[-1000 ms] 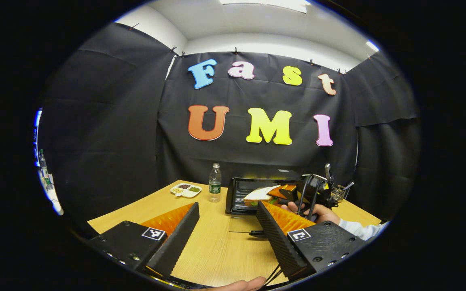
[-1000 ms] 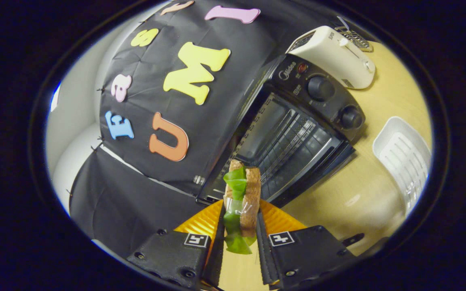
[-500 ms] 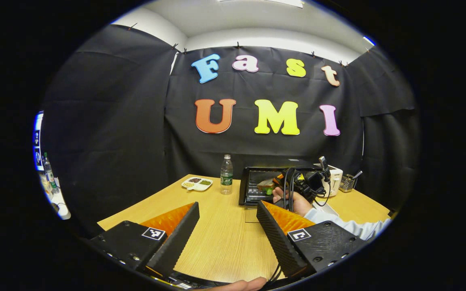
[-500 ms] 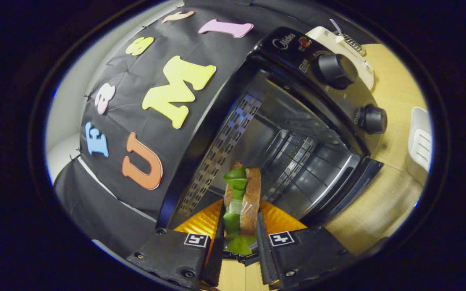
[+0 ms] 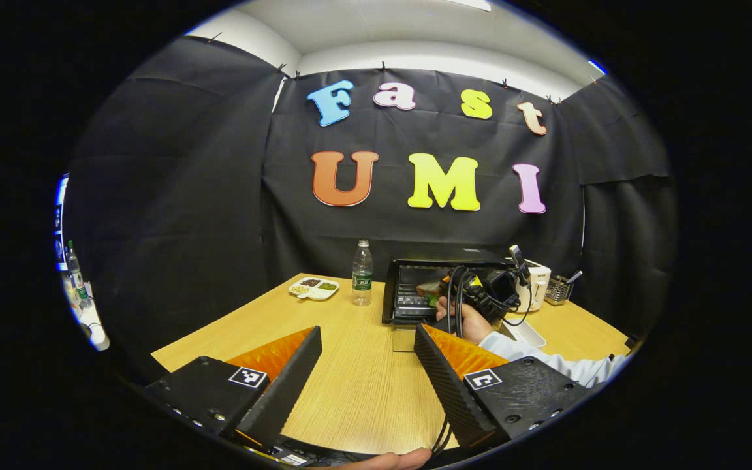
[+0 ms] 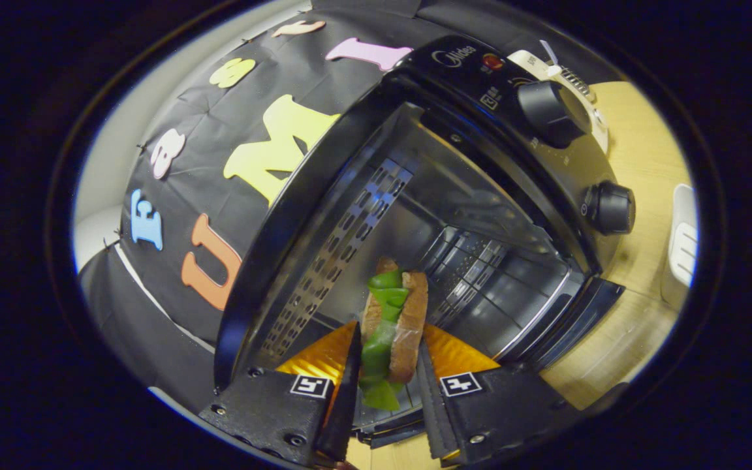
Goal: Open the electric oven with the left hand, put the food in, and close the electric oven.
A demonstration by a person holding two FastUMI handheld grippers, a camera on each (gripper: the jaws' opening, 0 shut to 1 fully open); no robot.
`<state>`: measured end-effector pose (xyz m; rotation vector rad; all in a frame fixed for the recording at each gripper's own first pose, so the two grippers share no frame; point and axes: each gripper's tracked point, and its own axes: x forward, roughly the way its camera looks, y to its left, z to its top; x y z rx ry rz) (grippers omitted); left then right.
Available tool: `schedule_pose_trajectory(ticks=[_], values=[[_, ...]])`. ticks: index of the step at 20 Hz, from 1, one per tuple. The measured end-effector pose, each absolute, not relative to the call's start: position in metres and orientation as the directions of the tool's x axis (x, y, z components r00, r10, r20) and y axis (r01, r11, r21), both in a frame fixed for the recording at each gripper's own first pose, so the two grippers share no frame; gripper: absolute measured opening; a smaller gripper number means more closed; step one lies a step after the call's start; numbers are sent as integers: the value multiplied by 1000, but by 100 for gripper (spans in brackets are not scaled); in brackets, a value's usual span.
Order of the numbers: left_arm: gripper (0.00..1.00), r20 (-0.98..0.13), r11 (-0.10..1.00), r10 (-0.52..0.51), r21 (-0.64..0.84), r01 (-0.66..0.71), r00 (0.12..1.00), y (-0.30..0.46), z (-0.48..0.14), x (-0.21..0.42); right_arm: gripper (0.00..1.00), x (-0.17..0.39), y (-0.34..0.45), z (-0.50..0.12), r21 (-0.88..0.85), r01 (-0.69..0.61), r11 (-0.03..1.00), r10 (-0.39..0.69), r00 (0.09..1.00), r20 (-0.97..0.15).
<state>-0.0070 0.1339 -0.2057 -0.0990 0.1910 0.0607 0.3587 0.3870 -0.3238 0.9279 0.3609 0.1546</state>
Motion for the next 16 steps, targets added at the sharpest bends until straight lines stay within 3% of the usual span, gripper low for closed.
schedule_pose_trajectory(ticks=[1,2,9,12,16], values=[[94,-195,993,50,-93,-69,980,134,-207,-8,39,358,387,-324,794,21,607,279,930,-238],[94,-201,993,48,-95,-69,978,133,-208,-9,48,358,384,-326,779,26,626,271,930,-248],[94,-233,989,82,-104,-108,969,146,-219,-10,71,353,396,-332,600,-55,798,313,889,-334],[94,-238,987,81,-114,-111,968,146,-221,-10,85,349,397,-330,441,-128,888,313,872,-376],[94,-244,988,92,-102,-120,965,148,-223,-11,93,345,395,-330,208,-214,954,281,877,-389]])
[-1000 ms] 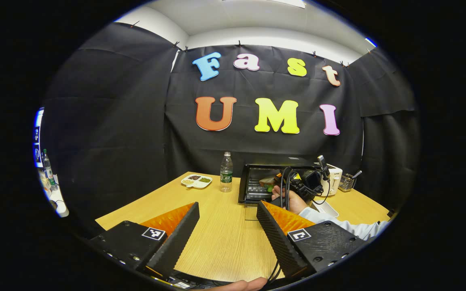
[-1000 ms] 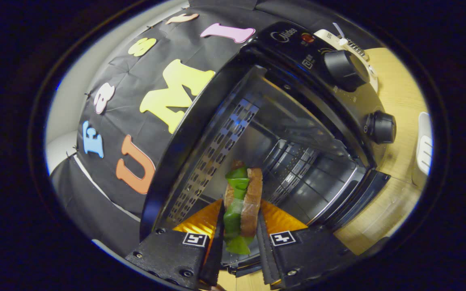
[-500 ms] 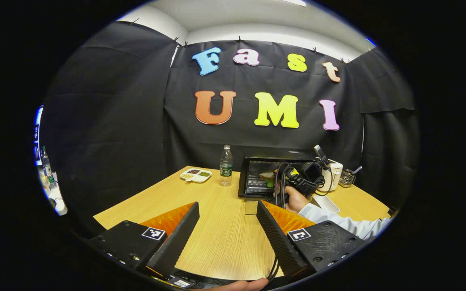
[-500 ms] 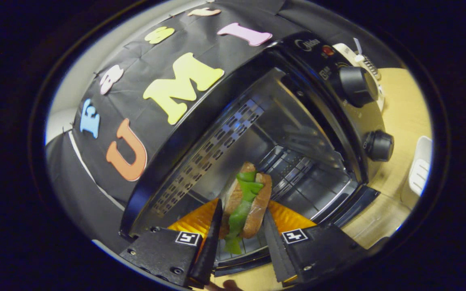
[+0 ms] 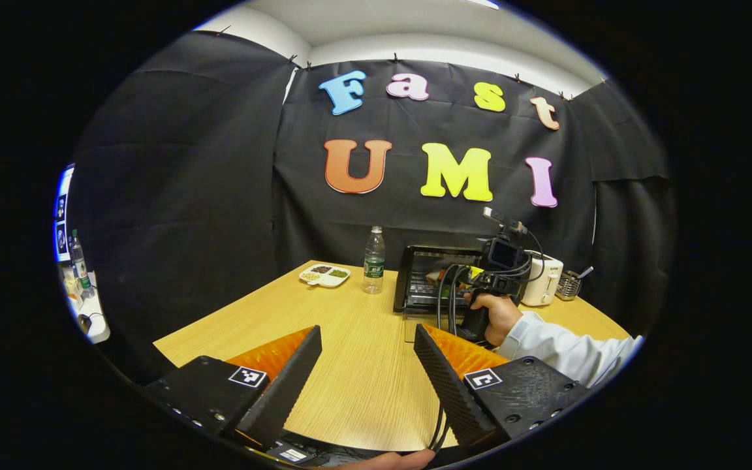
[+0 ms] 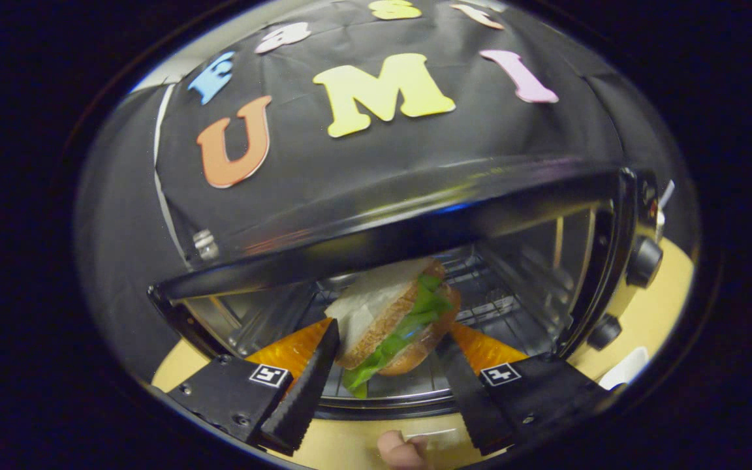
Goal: Open the electric oven with the left hand, put the food in, and close the electric oven.
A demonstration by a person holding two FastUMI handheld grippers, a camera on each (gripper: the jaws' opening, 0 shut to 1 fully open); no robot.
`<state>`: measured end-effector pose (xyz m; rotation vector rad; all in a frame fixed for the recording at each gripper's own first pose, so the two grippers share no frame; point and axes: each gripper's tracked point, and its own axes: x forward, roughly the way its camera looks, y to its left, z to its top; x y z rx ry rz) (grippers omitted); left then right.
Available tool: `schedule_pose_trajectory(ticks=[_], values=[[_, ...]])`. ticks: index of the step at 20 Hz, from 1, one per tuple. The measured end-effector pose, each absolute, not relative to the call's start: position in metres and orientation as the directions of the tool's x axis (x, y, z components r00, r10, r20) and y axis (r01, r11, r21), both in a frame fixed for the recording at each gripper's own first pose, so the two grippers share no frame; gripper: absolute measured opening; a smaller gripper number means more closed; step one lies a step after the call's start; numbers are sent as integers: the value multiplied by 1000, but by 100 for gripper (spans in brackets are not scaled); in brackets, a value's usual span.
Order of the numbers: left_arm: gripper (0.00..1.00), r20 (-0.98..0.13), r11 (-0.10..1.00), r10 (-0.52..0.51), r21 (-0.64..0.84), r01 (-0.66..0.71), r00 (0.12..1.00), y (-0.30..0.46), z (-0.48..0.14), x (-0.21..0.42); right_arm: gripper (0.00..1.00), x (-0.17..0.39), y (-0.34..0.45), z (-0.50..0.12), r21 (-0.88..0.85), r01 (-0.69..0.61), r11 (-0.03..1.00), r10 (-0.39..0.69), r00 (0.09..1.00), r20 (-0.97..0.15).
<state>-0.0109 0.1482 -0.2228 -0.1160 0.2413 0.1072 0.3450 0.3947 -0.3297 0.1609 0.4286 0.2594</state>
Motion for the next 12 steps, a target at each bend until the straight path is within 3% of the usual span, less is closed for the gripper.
schedule_pose_trajectory(ticks=[2,3,4,12], values=[[94,-250,988,95,-95,-122,964,150,-224,-12,94,344,397,-336,121,-237,964,266,864,-428],[94,-253,988,96,-94,-124,963,150,-224,-13,88,343,397,-338,101,-249,963,267,853,-449],[94,-254,988,97,-95,-124,962,150,-225,-13,96,341,398,-340,95,-260,961,274,842,-464],[94,-263,989,102,-80,-127,959,147,-225,-14,99,322,390,-353,55,-307,950,277,754,-596]])
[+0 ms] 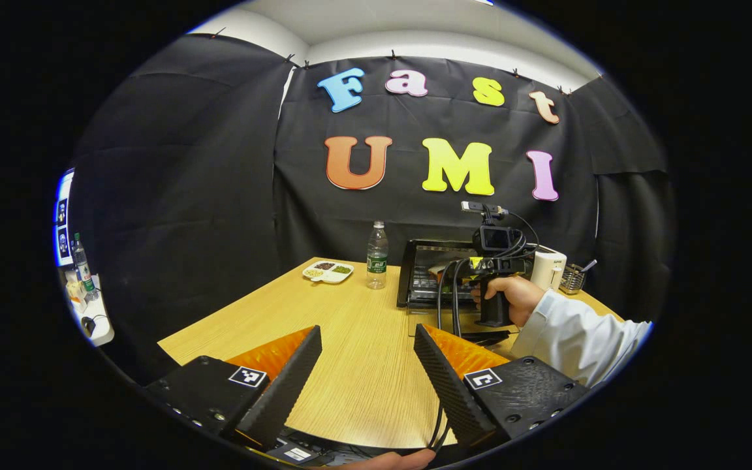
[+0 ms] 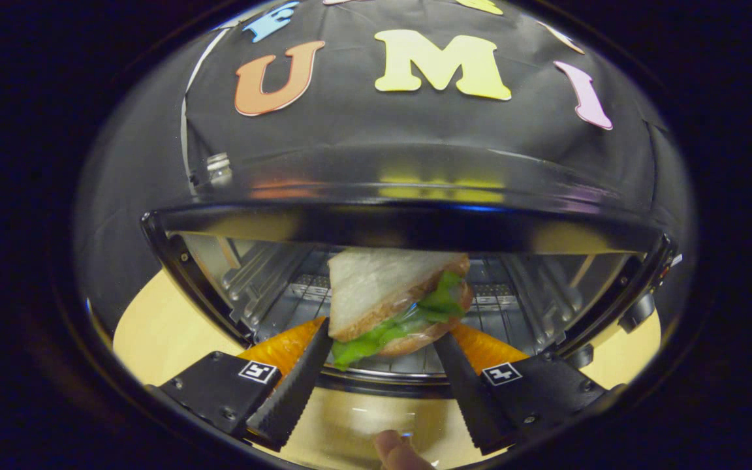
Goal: Open the electric oven with the left hand, put the food in, and close the electric oven.
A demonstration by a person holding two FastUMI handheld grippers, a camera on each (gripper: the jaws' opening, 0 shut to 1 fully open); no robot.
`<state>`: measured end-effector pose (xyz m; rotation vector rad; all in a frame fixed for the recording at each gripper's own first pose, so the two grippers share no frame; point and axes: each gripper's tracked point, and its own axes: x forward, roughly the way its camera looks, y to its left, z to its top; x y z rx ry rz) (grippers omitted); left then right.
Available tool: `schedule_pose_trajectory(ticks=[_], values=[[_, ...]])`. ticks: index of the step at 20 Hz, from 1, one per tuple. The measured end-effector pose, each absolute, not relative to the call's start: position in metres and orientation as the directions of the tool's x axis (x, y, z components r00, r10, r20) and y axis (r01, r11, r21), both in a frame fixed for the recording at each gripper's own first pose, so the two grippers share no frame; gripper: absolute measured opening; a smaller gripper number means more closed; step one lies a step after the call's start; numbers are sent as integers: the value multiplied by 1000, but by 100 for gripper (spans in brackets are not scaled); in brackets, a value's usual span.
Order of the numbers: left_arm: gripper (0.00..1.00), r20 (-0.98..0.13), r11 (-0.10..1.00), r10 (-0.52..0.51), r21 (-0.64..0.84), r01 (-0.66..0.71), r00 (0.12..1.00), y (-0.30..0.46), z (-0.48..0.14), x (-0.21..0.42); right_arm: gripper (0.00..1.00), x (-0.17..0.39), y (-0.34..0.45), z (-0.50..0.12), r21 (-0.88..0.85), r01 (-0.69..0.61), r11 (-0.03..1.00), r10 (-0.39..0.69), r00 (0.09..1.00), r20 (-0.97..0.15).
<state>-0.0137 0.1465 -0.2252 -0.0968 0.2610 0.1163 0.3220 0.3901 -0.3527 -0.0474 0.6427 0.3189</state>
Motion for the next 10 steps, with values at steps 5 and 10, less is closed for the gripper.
schedule_pose_trajectory(ticks=[5,10], values=[[94,-268,990,105,-64,-126,958,141,-224,-12,98,299,370,-343,113,-311,944,312,724,-615],[94,-269,991,97,-59,-117,958,130,-219,-4,95,270,340,-293,129,-362,923,375,777,-506]])
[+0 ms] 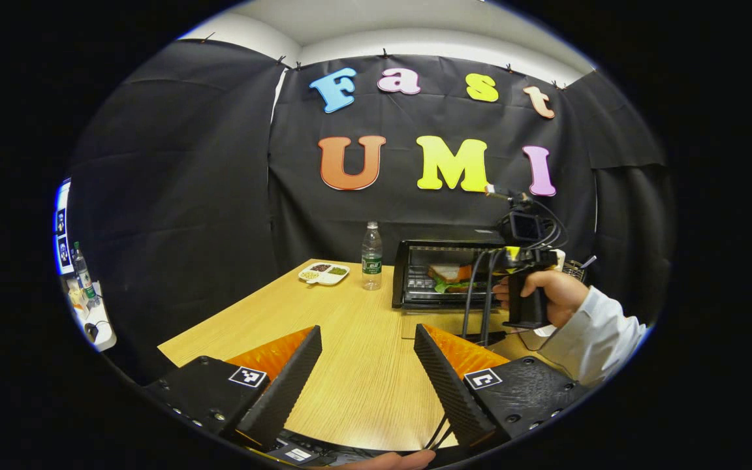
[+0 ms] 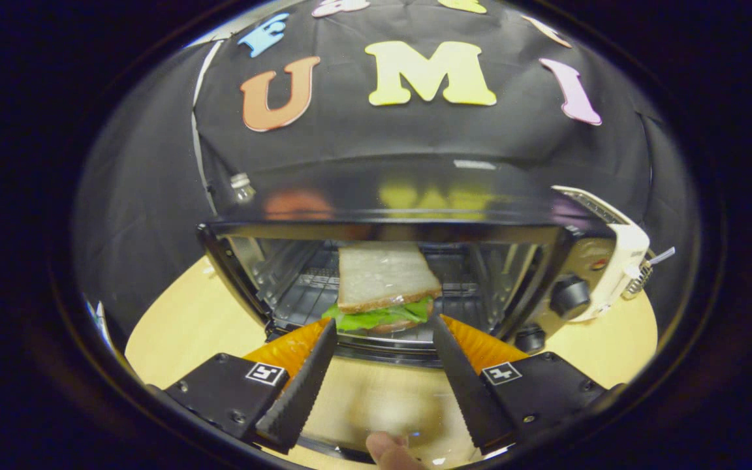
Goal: Open the electric oven with the left hand, put the food in, and close the electric oven.
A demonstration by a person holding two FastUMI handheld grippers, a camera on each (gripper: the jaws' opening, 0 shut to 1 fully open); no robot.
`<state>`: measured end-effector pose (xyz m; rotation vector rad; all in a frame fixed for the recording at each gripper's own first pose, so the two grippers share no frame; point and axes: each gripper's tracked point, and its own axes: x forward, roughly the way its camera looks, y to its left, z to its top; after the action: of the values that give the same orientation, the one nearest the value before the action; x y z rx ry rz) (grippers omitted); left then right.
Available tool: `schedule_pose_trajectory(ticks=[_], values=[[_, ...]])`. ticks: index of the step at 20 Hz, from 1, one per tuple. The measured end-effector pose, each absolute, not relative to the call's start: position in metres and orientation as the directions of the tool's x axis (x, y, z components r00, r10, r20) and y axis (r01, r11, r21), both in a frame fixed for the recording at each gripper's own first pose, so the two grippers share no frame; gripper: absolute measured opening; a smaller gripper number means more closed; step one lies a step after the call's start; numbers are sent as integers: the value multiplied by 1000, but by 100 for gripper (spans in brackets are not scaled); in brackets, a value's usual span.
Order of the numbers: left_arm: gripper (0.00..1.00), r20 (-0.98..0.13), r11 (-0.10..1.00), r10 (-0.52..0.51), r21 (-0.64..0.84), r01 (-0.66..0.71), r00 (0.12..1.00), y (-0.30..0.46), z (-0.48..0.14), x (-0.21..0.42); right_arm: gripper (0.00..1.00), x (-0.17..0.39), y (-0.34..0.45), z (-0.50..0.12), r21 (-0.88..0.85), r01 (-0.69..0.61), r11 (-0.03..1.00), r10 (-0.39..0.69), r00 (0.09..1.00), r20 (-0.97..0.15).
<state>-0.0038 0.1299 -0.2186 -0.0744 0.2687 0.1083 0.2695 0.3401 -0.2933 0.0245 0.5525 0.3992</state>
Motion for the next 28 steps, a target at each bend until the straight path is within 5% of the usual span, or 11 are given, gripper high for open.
schedule_pose_trajectory(ticks=[6,15,19,20,21,24,25,28], values=[[94,-258,994,76,-58,-94,963,109,-207,13,94,214,269,-202,137,-389,911,412,865,-287],[94,-273,997,16,-70,-37,962,60,-213,57,94,136,104,-95,94,-247,964,252,967,-35],[94,-302,998,-27,-54,11,953,27,-231,79,94,112,45,-82,40,-136,990,137,991,-9],[94,-317,998,-39,-58,22,947,19,-241,84,85,105,36,-81,38,-124,992,125,992,-9],[94,-337,997,-56,-64,37,940,9,-251,88,94,99,28,-81,40,-120,992,120,993,-9],[94,-405,996,-90,-62,71,910,-16,-283,99,93,86,3,-79,59,-90,994,91,996,-2],[94,-424,995,-95,-49,82,901,-22,-292,101,86,83,-3,-83,60,-83,995,84,996,-6],[95,-496,994,-107,-36,102,862,-38,-327,108,93,79,-15,-89,66,-85,994,86,996,-7]])
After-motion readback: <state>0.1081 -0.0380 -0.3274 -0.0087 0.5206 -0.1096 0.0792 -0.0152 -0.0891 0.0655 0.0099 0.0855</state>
